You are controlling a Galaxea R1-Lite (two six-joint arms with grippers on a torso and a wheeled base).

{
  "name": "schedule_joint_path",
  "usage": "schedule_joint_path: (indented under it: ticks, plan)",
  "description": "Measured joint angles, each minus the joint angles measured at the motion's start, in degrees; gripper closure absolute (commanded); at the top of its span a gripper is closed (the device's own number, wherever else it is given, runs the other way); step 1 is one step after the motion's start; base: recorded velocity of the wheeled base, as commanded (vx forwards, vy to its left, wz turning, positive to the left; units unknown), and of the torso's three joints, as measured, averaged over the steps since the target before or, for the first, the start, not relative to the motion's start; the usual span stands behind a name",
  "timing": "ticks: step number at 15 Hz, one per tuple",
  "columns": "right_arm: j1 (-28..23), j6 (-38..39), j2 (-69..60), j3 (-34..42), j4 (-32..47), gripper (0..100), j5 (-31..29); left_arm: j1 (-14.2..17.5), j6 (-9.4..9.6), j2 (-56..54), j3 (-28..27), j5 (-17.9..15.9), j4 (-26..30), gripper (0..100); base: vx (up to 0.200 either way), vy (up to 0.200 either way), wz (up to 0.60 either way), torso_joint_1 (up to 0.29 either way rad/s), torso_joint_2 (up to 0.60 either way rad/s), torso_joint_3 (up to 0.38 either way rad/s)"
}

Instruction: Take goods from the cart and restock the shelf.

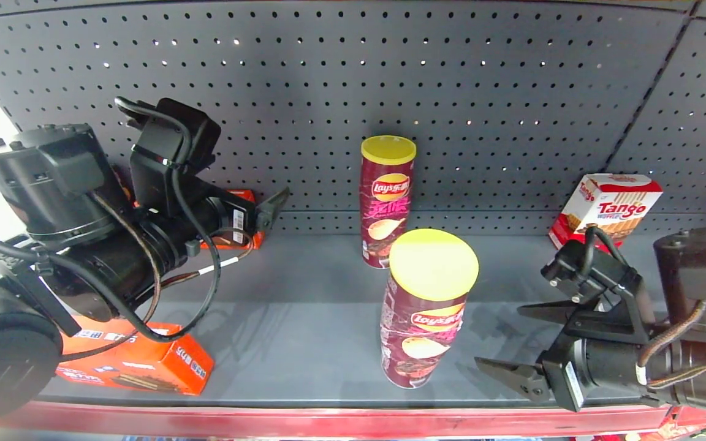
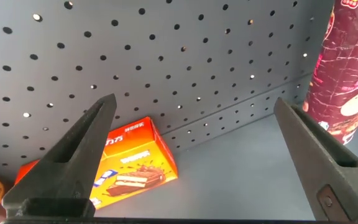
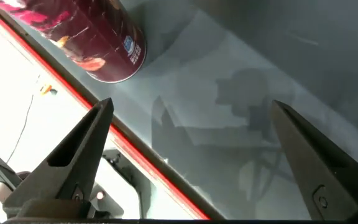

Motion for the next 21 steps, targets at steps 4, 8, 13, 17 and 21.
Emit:
schedule_joint_path:
  ticks: [4,8,13,17,21]
  plan:
    - [0.6,0.0,2.9,-2.1,-0.1,0,-0.1,0.0,0.18,0.0,0.0,-0.1,0.0,0,0.0,0.0,0.0,0.0,0.0,0.0]
    - [1.1,0.0,5.5,-3.5,-1.2,0,-0.1,0.0,0.22,0.0,0.0,-0.1,-0.1,0,0.0,0.0,0.0,0.0,0.0,0.0]
    - [2.3,0.0,8.6,-5.1,-2.7,0,-0.1,0.0,0.29,0.0,-0.1,-0.1,-0.2,0,0.0,0.0,0.0,0.0,0.0,0.0]
    - [3.4,0.0,9.4,-5.6,-2.8,0,-0.1,0.1,0.29,0.0,-0.1,-0.1,-0.2,0,0.0,0.0,0.0,0.0,0.0,0.0]
    - [4.7,0.0,9.7,-5.9,-2.8,0,-0.1,0.1,0.27,0.0,0.0,-0.1,-0.2,0,0.0,0.0,0.0,0.0,0.0,0.0]
